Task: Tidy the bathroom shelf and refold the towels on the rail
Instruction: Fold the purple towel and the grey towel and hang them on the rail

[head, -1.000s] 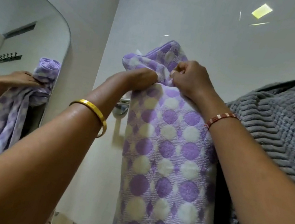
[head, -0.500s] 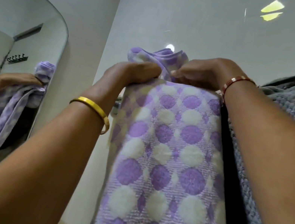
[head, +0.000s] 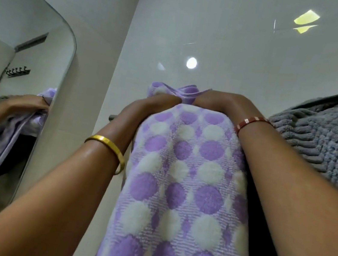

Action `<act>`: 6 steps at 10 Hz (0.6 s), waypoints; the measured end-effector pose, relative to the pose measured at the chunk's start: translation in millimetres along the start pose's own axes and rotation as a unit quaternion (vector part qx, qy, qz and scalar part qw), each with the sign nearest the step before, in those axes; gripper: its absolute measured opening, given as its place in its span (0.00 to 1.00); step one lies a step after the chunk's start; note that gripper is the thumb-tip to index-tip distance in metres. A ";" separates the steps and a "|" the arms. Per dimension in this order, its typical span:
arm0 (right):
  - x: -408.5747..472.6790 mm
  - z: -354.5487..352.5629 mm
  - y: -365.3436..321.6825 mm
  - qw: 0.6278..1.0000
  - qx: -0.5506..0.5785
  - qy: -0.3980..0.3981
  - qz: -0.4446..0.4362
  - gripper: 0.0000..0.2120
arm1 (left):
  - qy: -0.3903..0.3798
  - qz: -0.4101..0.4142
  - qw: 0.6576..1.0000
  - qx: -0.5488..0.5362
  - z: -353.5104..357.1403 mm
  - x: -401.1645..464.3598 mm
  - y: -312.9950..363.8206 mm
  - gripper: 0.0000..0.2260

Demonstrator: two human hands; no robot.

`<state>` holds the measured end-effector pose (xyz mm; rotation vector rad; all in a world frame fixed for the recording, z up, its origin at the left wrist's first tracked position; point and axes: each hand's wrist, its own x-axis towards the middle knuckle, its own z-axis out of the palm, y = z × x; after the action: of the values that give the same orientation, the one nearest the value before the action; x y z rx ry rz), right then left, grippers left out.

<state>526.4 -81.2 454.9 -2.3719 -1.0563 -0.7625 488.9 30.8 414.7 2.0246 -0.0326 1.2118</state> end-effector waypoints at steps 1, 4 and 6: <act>-4.0 6.8 4.2 0.982 -0.027 0.174 -0.061 0.06 | -0.005 -0.001 1.000 0.023 -6.9 7.9 -10.3 0.13; -4.0 0.5 -5.4 0.995 -0.040 0.067 -0.062 0.13 | 0.237 0.214 0.935 0.152 -10.4 -0.2 -28.2 0.09; -0.5 -21.5 -15.7 0.995 0.014 -0.094 0.007 0.09 | 0.017 0.071 0.964 0.257 -26.7 7.2 -15.2 0.12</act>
<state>507.5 -84.3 473.3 -2.4620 -1.1145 -0.5248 478.9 60.5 418.1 2.4792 0.1740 1.4567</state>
